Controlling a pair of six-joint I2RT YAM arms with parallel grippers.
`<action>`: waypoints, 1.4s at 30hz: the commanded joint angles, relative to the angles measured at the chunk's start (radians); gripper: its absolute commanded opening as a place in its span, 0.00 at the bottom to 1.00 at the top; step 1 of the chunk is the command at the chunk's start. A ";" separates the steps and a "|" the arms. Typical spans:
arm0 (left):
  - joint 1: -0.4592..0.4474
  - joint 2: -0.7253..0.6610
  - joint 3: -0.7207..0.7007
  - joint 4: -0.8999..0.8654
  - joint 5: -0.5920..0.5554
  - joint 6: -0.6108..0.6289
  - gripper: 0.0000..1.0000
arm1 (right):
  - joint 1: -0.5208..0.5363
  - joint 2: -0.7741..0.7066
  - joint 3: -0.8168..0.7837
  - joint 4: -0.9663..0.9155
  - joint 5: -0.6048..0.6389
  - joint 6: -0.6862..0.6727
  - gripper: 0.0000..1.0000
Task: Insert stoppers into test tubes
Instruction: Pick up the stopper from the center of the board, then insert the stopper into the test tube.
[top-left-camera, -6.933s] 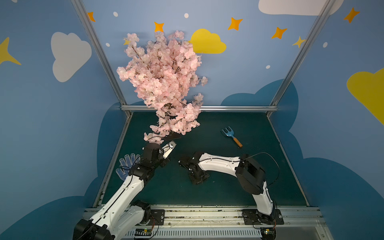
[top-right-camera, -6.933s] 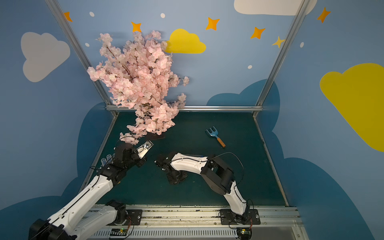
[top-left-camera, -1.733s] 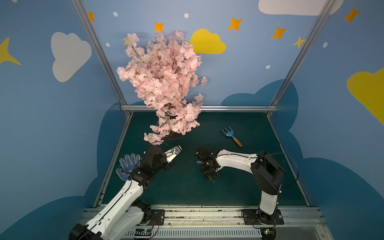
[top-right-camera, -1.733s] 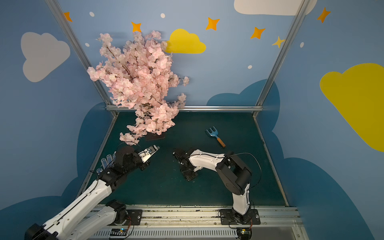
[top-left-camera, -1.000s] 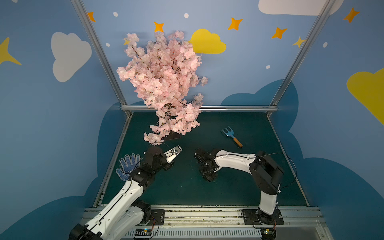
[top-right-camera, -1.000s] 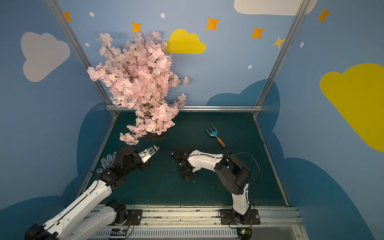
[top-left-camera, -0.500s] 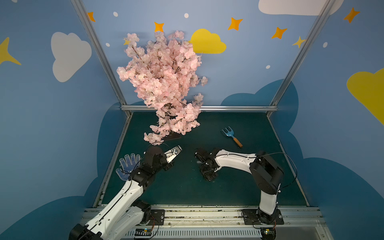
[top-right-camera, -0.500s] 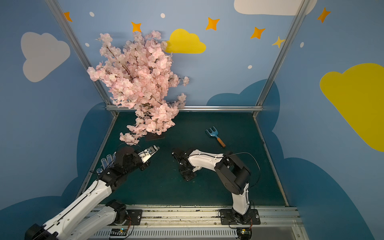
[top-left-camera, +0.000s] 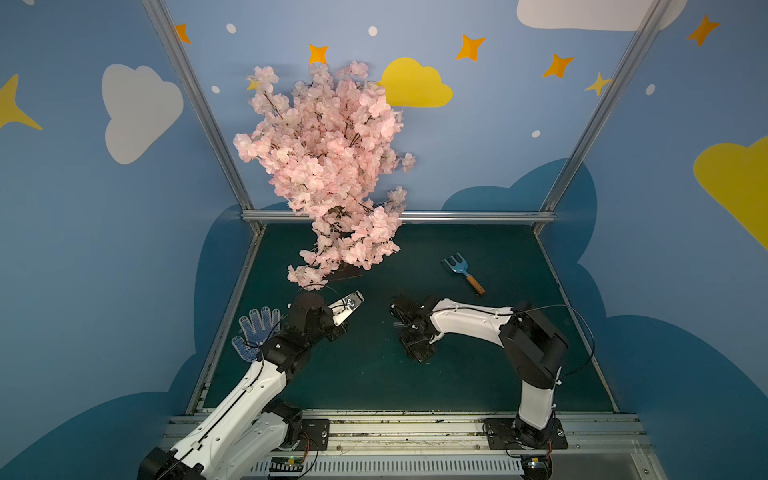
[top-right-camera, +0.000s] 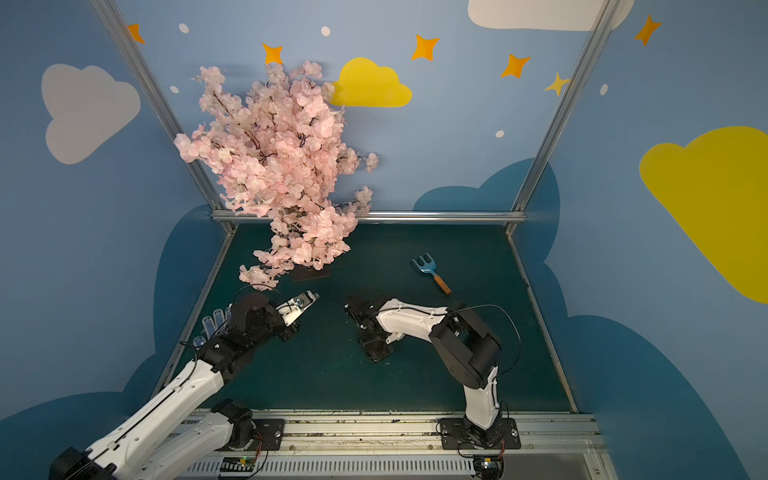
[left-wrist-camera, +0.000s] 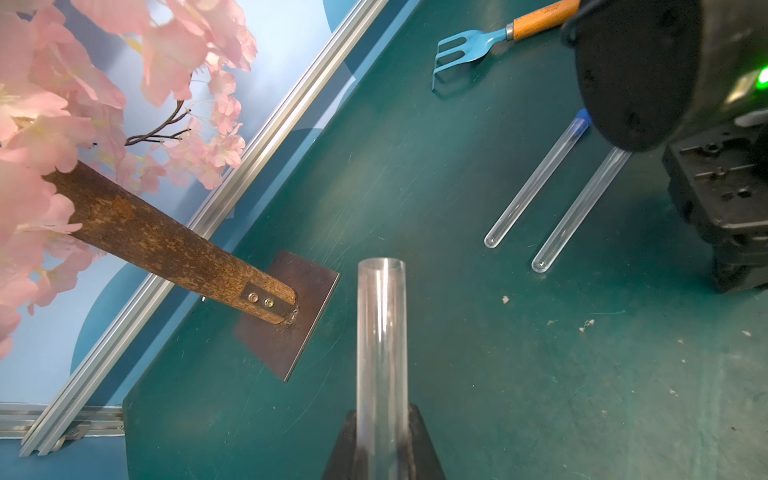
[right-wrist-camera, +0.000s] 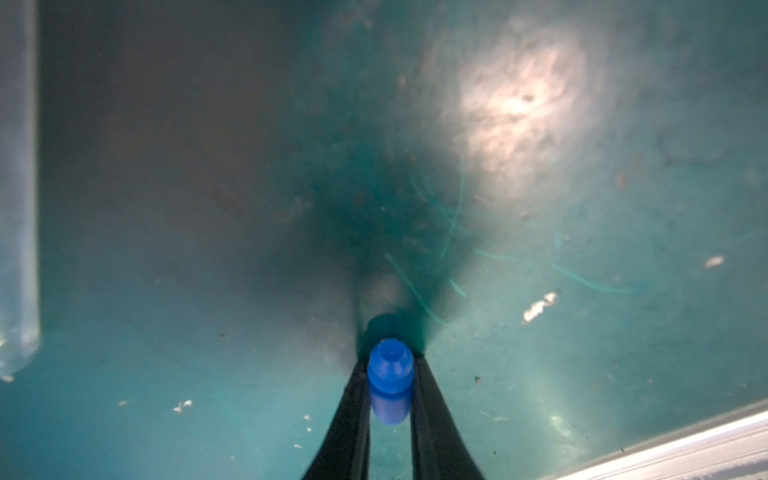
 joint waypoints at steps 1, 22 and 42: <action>-0.002 -0.006 -0.009 0.007 -0.003 0.008 0.02 | -0.014 0.007 -0.027 -0.022 0.048 -0.019 0.13; -0.002 -0.006 -0.016 0.013 0.019 0.079 0.02 | -0.015 -0.279 -0.155 0.101 0.164 -0.641 0.08; -0.042 0.019 -0.046 0.113 0.341 0.312 0.02 | -0.227 -0.407 0.038 -0.094 -0.429 -1.792 0.08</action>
